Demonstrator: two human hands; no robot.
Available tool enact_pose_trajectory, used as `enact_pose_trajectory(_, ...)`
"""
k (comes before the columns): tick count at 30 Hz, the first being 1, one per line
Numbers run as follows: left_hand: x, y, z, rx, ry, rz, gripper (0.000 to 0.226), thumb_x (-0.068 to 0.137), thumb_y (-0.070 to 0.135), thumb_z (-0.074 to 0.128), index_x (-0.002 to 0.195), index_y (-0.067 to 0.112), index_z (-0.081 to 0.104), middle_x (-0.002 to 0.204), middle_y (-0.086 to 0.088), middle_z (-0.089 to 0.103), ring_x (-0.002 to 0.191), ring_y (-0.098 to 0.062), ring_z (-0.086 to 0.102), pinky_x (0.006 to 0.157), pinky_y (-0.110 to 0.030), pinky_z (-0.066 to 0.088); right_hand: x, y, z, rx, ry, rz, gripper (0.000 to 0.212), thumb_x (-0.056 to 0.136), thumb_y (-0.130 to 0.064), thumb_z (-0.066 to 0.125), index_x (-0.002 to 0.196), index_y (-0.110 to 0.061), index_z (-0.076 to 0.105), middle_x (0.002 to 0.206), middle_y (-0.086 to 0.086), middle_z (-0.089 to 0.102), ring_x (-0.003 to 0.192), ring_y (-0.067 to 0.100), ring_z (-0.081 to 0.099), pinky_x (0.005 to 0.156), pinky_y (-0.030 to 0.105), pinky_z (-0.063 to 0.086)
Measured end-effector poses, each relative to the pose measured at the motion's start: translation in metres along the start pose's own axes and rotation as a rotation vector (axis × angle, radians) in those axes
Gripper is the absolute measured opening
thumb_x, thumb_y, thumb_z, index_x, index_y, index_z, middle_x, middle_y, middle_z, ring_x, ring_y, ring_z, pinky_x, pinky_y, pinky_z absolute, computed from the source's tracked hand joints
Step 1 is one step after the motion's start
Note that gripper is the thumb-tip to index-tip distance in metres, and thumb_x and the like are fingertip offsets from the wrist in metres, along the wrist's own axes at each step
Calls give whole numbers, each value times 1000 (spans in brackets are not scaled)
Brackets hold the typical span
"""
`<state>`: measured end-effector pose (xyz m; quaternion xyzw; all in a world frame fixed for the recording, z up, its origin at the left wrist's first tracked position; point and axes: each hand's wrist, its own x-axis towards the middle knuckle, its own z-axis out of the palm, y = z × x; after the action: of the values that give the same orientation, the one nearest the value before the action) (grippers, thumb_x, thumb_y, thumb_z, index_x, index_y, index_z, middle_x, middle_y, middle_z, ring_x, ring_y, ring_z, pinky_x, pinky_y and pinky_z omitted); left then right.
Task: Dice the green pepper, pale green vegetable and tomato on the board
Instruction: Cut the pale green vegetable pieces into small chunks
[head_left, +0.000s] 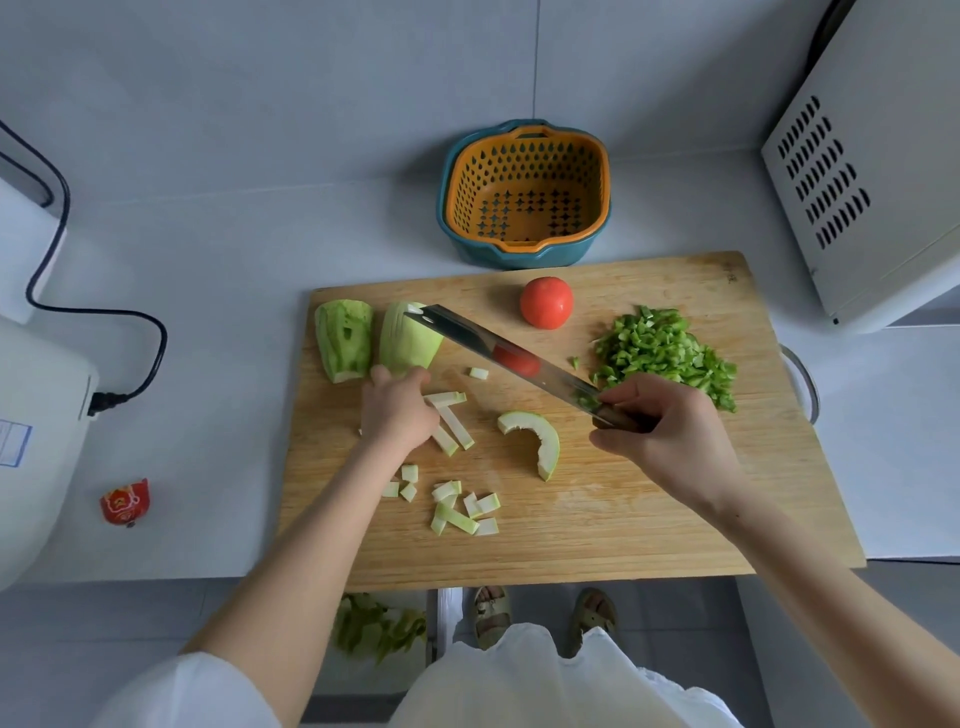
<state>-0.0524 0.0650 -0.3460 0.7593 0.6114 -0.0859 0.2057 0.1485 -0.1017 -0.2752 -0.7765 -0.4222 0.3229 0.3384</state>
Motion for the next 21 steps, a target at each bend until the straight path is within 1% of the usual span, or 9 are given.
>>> enact_pose_trajectory(1,2,-2,1,72,-26,68,44,89,16,52,131,25,46,135,-14,32,117,-31,41,93,-35,42,-1,0,-1,1,0,0,27,66,-12,80,88,-22,67,66,-16,65,57,-2,57,58,24,41)
enact_pose_trajectory(3,4,-4,3,204,-46,203,47,84,14,54,129,26,47,135,-11,34,122,-30,36,102,-38,32,-2,2,-1,17,-8,14,26,66,-12,80,86,-23,67,66,-14,66,55,1,56,57,25,42)
enact_pose_trajectory(6,1,-10,6,262,-40,409,57,77,6,57,129,27,47,134,-4,37,124,-24,33,106,-36,25,-4,2,-1,65,-26,62,25,67,-12,80,83,-25,66,65,-10,68,51,4,55,55,28,40)
enact_pose_trajectory(9,-1,-19,6,297,-95,597,62,77,0,58,131,27,47,138,3,35,129,-20,27,113,-36,17,-8,0,1,163,-56,117,23,69,-10,79,81,-22,64,66,-2,70,57,19,62,60,39,51)
enact_pose_trajectory(10,1,-21,5,300,-110,645,60,79,1,57,131,27,48,138,5,36,131,-19,25,114,-35,15,-11,0,4,206,-76,137,21,70,-8,77,82,-19,63,66,1,70,56,19,61,61,40,53)
enact_pose_trajectory(13,10,-26,-2,320,-159,767,48,84,8,59,127,29,54,134,7,41,129,-17,30,114,-37,22,-19,-3,17,306,-142,200,17,76,-8,73,86,-14,61,67,8,70,53,14,60,60,36,52)
enact_pose_trajectory(15,16,-26,-6,361,-187,812,40,86,18,63,124,29,56,130,8,44,123,-16,36,109,-35,30,-26,-6,31,320,-171,224,15,80,-11,69,88,-15,58,69,9,70,53,12,60,58,32,51)
enact_pose_trajectory(17,18,-24,-7,391,-189,818,38,87,25,63,125,27,56,131,5,45,123,-16,38,107,-33,32,-33,-7,44,290,-183,223,13,84,-16,65,91,-17,54,72,8,69,53,11,61,56,28,52)
enact_pose_trajectory(21,10,-21,4,311,-150,707,47,87,34,63,130,20,52,134,-2,46,122,-20,39,102,-31,35,-46,-3,62,107,-124,197,13,85,-23,61,93,-19,51,71,7,68,61,25,63,59,39,53)
